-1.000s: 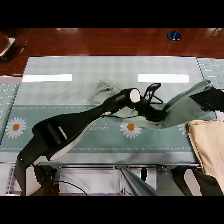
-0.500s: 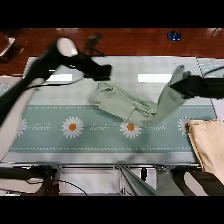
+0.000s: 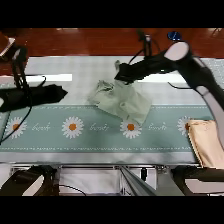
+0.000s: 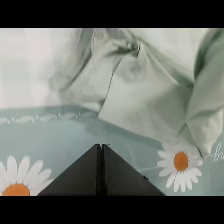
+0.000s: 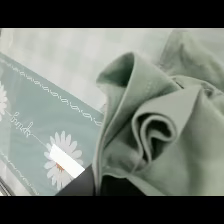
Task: Fold the shirts.
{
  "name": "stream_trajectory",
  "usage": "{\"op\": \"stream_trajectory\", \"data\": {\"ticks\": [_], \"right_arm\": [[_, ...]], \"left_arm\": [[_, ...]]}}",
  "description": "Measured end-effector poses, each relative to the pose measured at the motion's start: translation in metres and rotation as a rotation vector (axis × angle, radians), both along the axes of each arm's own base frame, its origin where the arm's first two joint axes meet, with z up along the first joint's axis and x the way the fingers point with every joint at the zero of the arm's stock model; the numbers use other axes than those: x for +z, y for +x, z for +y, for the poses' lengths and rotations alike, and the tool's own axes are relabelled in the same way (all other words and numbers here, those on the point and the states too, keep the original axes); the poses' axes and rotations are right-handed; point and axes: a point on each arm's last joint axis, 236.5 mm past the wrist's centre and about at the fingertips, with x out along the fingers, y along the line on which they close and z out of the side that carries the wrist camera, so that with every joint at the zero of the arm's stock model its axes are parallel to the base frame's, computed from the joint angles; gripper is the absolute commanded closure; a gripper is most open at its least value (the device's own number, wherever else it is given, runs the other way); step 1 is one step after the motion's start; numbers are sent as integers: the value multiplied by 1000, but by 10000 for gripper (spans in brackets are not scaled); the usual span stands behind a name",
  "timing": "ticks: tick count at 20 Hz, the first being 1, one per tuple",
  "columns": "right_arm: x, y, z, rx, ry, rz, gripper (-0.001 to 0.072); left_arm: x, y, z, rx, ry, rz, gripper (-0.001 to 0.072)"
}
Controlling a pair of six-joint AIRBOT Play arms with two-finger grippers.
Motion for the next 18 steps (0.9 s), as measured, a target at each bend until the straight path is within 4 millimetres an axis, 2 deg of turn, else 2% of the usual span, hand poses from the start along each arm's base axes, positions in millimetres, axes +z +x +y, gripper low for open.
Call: {"op": "stream_trajectory", "data": {"ticks": [1, 2, 3, 6, 7, 9, 10, 12, 14, 16, 17, 18], "right_arm": [[-13, 4, 13, 12, -2, 22, 672], [-25, 6, 24, 25, -9, 41, 506], [-36, 7, 33, 30, -12, 63, 296], [-59, 7, 48, 49, -22, 106, 300], [-59, 11, 42, 41, -23, 112, 300], [-46, 21, 16, 19, -26, 113, 300], [-32, 26, -7, 3, -27, 106, 300], [-3, 32, -70, -43, -88, 69, 300], [20, 23, -149, -123, -218, 23, 300], [32, 1, -228, -272, -348, -2, 301], [29, -15, -263, -366, -396, -3, 301], [23, -32, -287, -451, -419, 5, 303]], "left_arm": [[-8, -8, 1, 12, -11, 13, 688], [-18, -16, 2, 19, -20, 32, 688], [-26, -21, 2, 26, -31, 44, 688], [-48, -27, 4, 56, -51, 74, 688], [-54, -28, 4, 64, -53, 79, 688], [-61, -26, 5, 82, -61, 81, 688], [-64, -26, 6, 86, -62, 86, 688], [-68, -24, 6, 96, -66, 88, 688], [-73, -23, 7, 101, -65, 98, 688], [-76, -21, 7, 108, -66, 100, 688], [-77, -20, 7, 111, -65, 102, 688], [-78, -19, 8, 114, -65, 102, 688]]}}
